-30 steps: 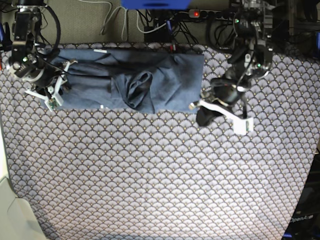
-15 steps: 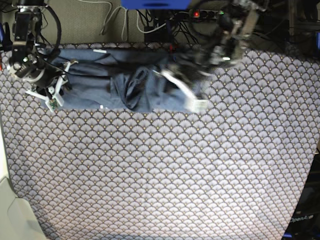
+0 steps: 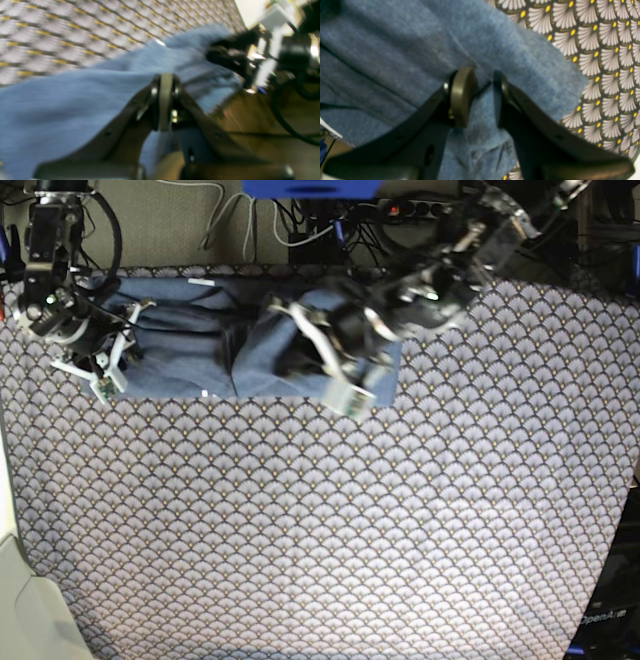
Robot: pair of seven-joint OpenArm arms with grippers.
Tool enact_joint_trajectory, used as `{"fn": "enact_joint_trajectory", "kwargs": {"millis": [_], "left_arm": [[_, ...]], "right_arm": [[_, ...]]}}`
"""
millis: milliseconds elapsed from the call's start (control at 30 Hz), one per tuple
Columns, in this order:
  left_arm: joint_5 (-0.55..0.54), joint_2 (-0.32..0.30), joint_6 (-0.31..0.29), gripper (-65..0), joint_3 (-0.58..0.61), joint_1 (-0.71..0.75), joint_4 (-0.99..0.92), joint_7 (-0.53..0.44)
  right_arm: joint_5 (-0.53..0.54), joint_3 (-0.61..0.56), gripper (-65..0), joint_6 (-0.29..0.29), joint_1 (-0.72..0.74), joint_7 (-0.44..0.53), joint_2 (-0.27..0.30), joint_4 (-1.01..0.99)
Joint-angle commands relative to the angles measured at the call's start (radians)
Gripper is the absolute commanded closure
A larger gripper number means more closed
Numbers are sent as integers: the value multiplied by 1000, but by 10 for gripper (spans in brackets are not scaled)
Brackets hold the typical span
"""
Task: Fold the T-shirt properly
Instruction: 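Press the folded end flat with the left gripper and withdraw, then reposition the right gripper onto the strip's other end and grasp it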
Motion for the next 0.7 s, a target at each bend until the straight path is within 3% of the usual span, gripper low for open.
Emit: {"fn": "enact_joint_trajectory", "kwargs": {"millis": [0, 133, 233, 433, 667], "left_arm": [[0, -13, 1, -3, -52, 10, 14, -19], [3, -15, -1, -3, -294, 110, -55, 21], [5, -10, -8, -3, -409, 156, -78, 78], [11, -9, -8, -4, -442, 156, -177, 115], [9, 27, -10, -4, -439, 114, -282, 118]], "right_arm": [[8, 6, -180, -1, 7, 16, 12, 17], [8, 6, -180, -1, 8, 16, 17, 25], [8, 6, -180, -1, 7, 16, 18, 26], [8, 14, -185, -1, -1, 12, 18, 71], [8, 17, -186, -1, 12, -169, 63, 189]]}}
